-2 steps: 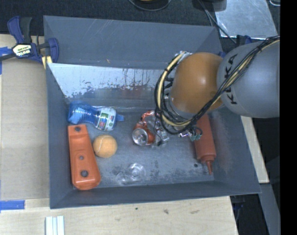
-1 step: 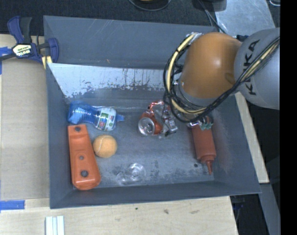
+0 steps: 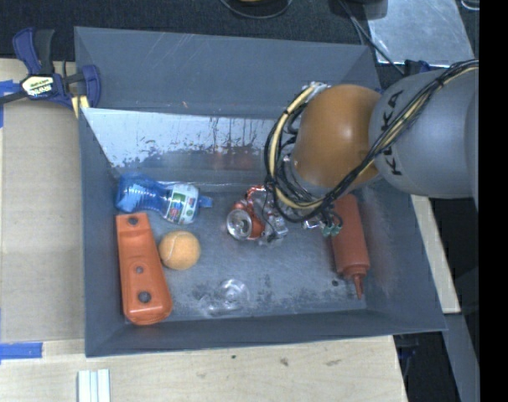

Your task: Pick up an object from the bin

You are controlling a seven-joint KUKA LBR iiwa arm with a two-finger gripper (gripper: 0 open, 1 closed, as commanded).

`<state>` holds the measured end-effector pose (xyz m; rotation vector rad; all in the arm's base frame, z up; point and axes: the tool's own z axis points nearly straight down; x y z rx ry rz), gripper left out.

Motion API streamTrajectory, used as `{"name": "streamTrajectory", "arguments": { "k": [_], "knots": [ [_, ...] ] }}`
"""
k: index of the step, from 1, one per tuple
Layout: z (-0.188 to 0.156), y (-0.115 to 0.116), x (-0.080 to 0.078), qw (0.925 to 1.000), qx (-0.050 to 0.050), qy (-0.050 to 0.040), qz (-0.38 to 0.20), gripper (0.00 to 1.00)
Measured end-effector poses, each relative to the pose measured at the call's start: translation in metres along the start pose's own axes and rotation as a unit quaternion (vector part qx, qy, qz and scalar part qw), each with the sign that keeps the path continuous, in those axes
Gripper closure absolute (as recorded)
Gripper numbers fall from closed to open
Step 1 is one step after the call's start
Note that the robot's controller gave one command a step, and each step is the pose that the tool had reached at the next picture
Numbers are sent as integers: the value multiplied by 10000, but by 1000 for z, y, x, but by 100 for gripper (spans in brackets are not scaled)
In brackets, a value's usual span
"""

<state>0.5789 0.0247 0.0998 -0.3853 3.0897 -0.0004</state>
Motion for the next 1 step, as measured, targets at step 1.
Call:
{"name": "streamTrajectory", "arguments": {
  "k": [1],
  "knots": [
    [-140,25,13,9999,-9,51,-89,100]
  ]
}}
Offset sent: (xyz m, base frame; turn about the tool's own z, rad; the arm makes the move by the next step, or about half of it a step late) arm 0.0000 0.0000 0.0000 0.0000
